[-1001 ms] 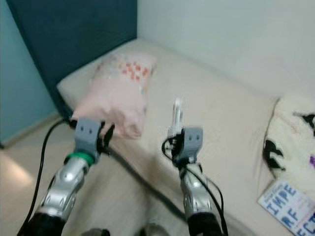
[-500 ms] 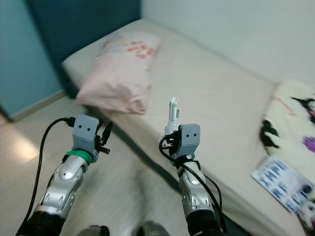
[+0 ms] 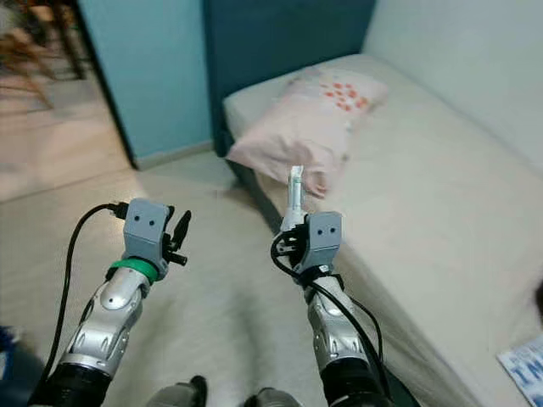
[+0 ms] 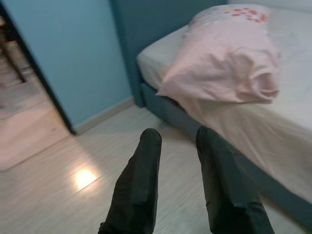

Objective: Clean up the room

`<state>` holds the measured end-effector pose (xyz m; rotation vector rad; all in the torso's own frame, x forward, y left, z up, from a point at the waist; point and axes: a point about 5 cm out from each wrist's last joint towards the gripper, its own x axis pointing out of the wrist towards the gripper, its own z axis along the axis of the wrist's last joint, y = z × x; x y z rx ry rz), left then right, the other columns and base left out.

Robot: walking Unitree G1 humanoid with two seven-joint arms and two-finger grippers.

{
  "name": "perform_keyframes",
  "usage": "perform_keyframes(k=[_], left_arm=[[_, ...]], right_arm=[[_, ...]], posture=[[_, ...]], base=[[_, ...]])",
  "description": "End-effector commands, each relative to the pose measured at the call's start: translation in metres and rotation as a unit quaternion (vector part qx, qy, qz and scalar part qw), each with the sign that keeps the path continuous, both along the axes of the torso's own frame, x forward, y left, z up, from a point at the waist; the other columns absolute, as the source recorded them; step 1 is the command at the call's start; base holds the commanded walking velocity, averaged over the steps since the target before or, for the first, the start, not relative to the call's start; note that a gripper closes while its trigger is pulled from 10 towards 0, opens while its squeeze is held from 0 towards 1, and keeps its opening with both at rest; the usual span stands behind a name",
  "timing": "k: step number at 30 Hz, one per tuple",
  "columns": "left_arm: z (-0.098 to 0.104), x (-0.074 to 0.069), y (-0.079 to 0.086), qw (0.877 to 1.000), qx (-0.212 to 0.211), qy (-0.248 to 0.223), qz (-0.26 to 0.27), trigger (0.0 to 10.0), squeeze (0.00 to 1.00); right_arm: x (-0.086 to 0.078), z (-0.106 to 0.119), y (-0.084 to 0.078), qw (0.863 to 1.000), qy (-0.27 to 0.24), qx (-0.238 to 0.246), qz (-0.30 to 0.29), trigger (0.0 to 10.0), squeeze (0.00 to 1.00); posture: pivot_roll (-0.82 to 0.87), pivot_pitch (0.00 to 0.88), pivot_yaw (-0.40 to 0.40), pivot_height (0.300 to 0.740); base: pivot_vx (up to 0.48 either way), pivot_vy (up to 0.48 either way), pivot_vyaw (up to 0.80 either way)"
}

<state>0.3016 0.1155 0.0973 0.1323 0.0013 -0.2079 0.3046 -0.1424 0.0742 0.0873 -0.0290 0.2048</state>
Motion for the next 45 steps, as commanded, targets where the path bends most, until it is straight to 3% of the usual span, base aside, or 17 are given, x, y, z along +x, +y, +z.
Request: perform_keyframes(k=[1, 14, 45], left_arm=[[-0.0051, -0.0009, -0.0027, 1.000, 0.006, 0.011, -0.005, 10.0, 0.00], [-0.0060, -0.0020, -0.0026, 1.000, 0.007, 0.011, -0.002, 10.0, 0.00], [-0.0065, -0.0020, -0.0001, 1.000, 0.010, 0.008, 0.001, 10.0, 0.00]], right_arm=[[-0.0018, -0.0041, -0.0023, 1.000, 0.007, -0.006, -0.002, 10.0, 0.00], [-0.0035, -0.0055, -0.0033, 1.000, 0.009, -0.007, -0.006, 10.0, 0.00], [-0.0039, -0.0038, 0.0038, 1.000, 0.001, -0.018, 0.023, 10.0, 0.00]], posture=[[-0.02, 0.000, -0.022, 0.740], [-0.03, 0.000, -0.021, 0.740], [-0.02, 0.000, -0.019, 0.740]], base=[[0.000, 0.000, 0.74], [0.063, 0.000, 0.74], [0.415, 0.000, 0.74]])
